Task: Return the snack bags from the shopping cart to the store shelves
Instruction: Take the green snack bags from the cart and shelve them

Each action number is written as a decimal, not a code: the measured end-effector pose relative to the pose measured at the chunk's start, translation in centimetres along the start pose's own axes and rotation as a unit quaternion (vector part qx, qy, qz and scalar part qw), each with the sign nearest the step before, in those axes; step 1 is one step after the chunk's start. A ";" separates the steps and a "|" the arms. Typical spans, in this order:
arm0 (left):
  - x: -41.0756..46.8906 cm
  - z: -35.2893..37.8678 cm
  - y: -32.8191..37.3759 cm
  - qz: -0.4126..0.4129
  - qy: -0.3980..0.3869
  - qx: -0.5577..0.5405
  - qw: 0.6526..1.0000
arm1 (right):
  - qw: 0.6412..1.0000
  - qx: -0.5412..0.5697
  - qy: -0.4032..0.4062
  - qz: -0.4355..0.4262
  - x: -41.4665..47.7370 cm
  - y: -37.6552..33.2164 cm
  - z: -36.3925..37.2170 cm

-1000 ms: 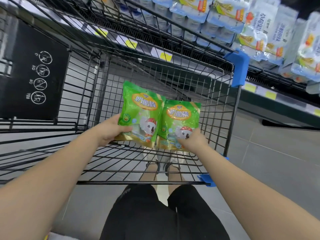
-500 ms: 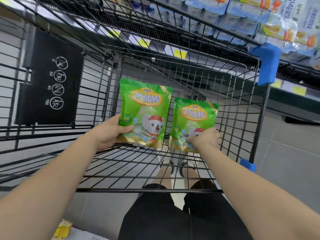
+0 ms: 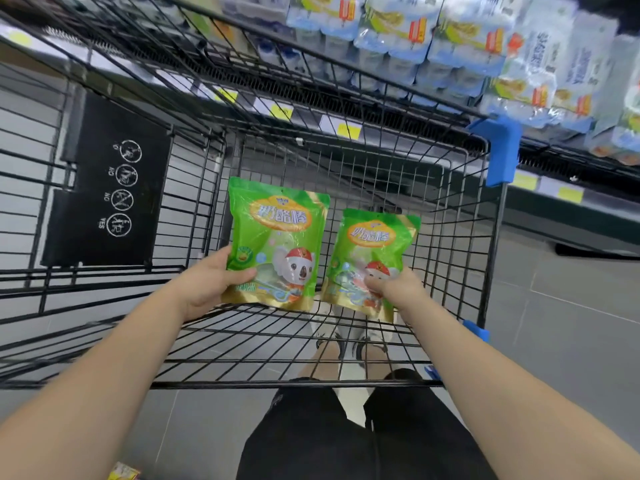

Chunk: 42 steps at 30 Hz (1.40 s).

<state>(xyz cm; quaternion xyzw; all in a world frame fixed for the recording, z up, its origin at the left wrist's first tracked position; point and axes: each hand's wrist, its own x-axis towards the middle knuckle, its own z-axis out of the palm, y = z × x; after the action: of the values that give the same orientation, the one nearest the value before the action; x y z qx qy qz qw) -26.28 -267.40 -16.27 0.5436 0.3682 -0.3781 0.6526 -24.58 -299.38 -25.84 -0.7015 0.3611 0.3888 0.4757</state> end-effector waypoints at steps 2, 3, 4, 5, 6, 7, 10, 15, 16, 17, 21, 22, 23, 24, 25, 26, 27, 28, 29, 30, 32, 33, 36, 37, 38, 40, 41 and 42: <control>-1.0 0.4 0.4 0.007 -0.001 0.000 1.000 | 0.999 0.030 -0.027 -0.015 -1.1 -0.7 -1.0; -1.6 0.6 0.7 0.014 -0.002 0.000 1.000 | 0.998 0.053 -0.035 -0.025 -1.8 -1.2 -1.6; -2.2 0.8 1.0 0.023 0.000 0.001 1.000 | 0.996 0.069 -0.044 -0.037 -2.9 -2.0 -2.3; -2.9 1.0 1.4 0.034 0.001 0.001 0.999 | 0.994 0.082 -0.052 -0.052 -3.8 -2.7 -3.1; -3.6 1.4 1.9 0.046 0.000 0.000 0.999 | 0.992 0.084 -0.064 -0.068 -4.7 -3.5 -3.9; -4.3 1.8 2.4 0.060 -0.002 -0.002 0.998 | 0.989 0.094 -0.077 -0.082 -5.7 -4.3 -4.8; -6.5 2.9 4.3 0.106 -0.021 0.006 0.994 | 0.976 0.137 -0.117 -0.122 -9.4 -7.4 -7.9; -9.9 5.7 7.8 0.182 -0.059 0.009 0.982 | 0.949 0.172 -0.180 -0.192 -16.1 -11.4 -14.1; -10.6 6.6 8.7 0.196 -0.068 0.004 0.978 | 0.946 0.171 -0.184 -0.204 -17.3 -11.9 -15.3; -11.2 7.4 9.5 0.213 -0.078 -0.002 0.974 | 0.945 0.169 -0.182 -0.214 -18.5 -12.4 -16.4; -12.9 11.5 12.7 0.263 -0.136 -0.013 0.955 | 0.943 0.147 -0.144 -0.262 -22.2 -13.1 -20.4; -13.3 12.5 13.3 0.270 -0.150 -0.017 0.951 | 0.940 0.155 -0.136 -0.272 -22.9 -13.2 -21.1; -13.4 13.4 13.9 0.277 -0.163 -0.019 0.947 | 0.936 0.168 -0.130 -0.282 -23.7 -13.3 -21.8; -13.5 14.4 14.3 0.279 -0.173 -0.016 0.944 | 0.932 0.179 -0.119 -0.291 -24.4 -13.2 -22.5; -13.4 15.3 14.7 0.281 -0.183 -0.012 0.942 | 0.929 0.191 -0.107 -0.300 -25.1 -13.0 -23.1; -13.4 16.0 15.0 0.283 -0.193 -0.010 0.939 | 0.924 0.201 -0.100 -0.309 -25.5 -12.7 -23.8; -13.2 16.7 15.2 0.288 -0.202 -0.008 0.936 | 0.921 0.212 -0.089 -0.315 -25.9 -12.4 -24.4; -12.9 17.5 15.3 0.291 -0.211 -0.003 0.933 | 0.919 0.222 -0.078 -0.318 -26.3 -12.0 -25.1; -12.8 18.3 15.5 0.291 -0.219 0.007 0.932 | 0.918 0.234 -0.065 -0.315 -26.7 -11.5 -25.9; -12.7 19.2 15.7 0.287 -0.220 0.017 0.932 | 0.915 0.251 -0.052 -0.311 -27.2 -11.0 -26.7; -13.1 21.2 16.1 0.287 -0.220 0.031 0.932 | 0.908 0.284 -0.026 -0.308 -28.0 -10.0 -28.2; -13.2 22.3 16.2 0.285 -0.218 0.041 0.932 | 0.905 0.294 -0.015 -0.306 -28.2 -9.4 -29.0; -14.0 25.6 16.4 0.283 -0.211 0.066 0.933 | 0.903 0.300 0.004 -0.308 -28.4 -7.7 -31.6; -14.1 26.7 16.3 0.286 -0.209 0.073 0.932 | 0.903 0.298 0.008 -0.309 -28.5 -7.2 -32.5; -14.2 27.8 16.2 0.287 -0.209 0.083 0.931 | 0.904 0.295 0.013 -0.310 -28.4 -6.7 -33.5; -14.4 30.2 15.9 0.287 -0.209 0.100 0.929 | 0.904 0.289 0.017 -0.315 -28.4 -5.8 -35.7; -14.3 31.5 15.7 0.289 -0.206 0.095 0.930 | 0.902 0.290 0.019 -0.320 -28.3 -5.5 -37.1; -14.2 32.9 15.6 0.292 -0.202 0.086 0.931 | 0.901 0.289 0.020 -0.325 -28.2 -5.2 -38.6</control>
<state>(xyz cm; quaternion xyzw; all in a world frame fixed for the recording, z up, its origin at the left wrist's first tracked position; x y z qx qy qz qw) -16.36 -296.66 7.58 0.5932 0.0196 -0.3035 0.7454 -24.57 -330.62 10.70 -0.6195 0.2193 0.0775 0.7498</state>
